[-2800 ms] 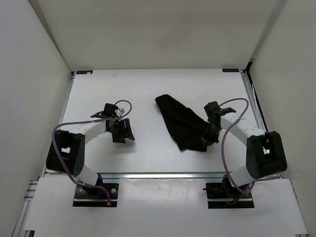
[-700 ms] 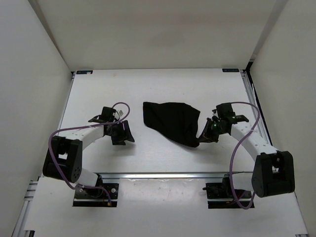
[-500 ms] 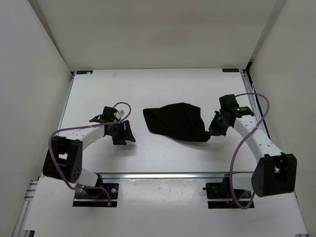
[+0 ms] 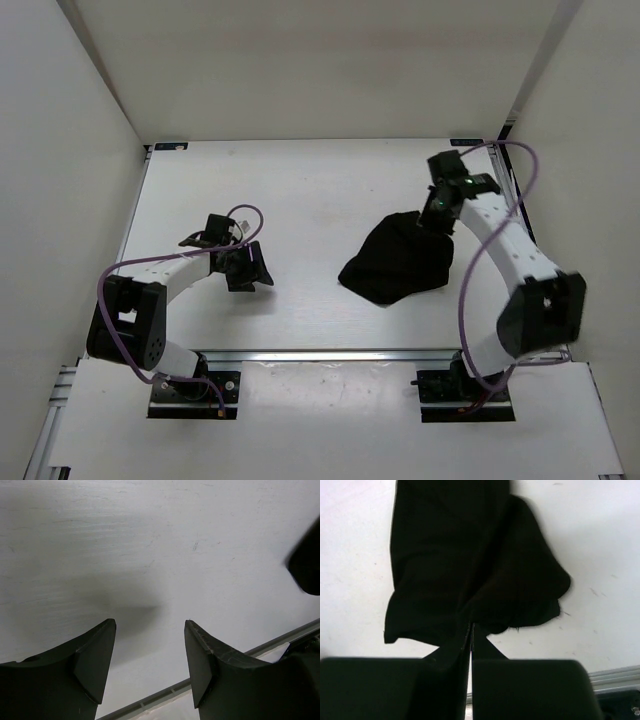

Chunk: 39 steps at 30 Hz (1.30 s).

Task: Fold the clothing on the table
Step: Flatten the skirt out

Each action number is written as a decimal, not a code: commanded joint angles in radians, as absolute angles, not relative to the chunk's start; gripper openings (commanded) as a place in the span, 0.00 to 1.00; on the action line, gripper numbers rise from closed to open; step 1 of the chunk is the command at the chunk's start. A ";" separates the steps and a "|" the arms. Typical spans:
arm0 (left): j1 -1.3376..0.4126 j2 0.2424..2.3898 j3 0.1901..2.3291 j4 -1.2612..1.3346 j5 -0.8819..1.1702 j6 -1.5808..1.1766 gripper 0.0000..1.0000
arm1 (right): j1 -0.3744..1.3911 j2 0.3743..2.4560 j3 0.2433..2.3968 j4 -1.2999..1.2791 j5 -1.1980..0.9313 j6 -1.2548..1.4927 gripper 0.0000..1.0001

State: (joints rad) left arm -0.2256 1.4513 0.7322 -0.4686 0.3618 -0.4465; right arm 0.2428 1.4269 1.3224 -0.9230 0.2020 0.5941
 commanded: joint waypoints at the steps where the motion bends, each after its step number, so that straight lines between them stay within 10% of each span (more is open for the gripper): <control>1: -0.219 1.437 0.738 -0.451 0.396 -0.453 0.68 | 0.337 1.619 1.461 -0.826 0.140 0.548 0.00; 12: -0.189 1.419 0.730 -0.466 0.383 -0.433 0.68 | 0.698 1.591 1.723 -0.415 -0.090 0.167 0.00; 26: -0.219 1.454 0.735 -0.478 0.385 -0.434 0.67 | 0.531 1.408 0.855 -0.660 -0.284 0.262 0.00; 39: -0.234 1.313 0.605 -0.338 0.612 -0.664 0.76 | 0.505 1.410 0.831 -0.654 -0.199 0.279 0.00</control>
State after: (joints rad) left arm -0.2039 1.4235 0.6350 -0.4118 0.5190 -0.5423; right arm 0.5037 1.4227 0.7811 -0.6720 -0.2142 0.2695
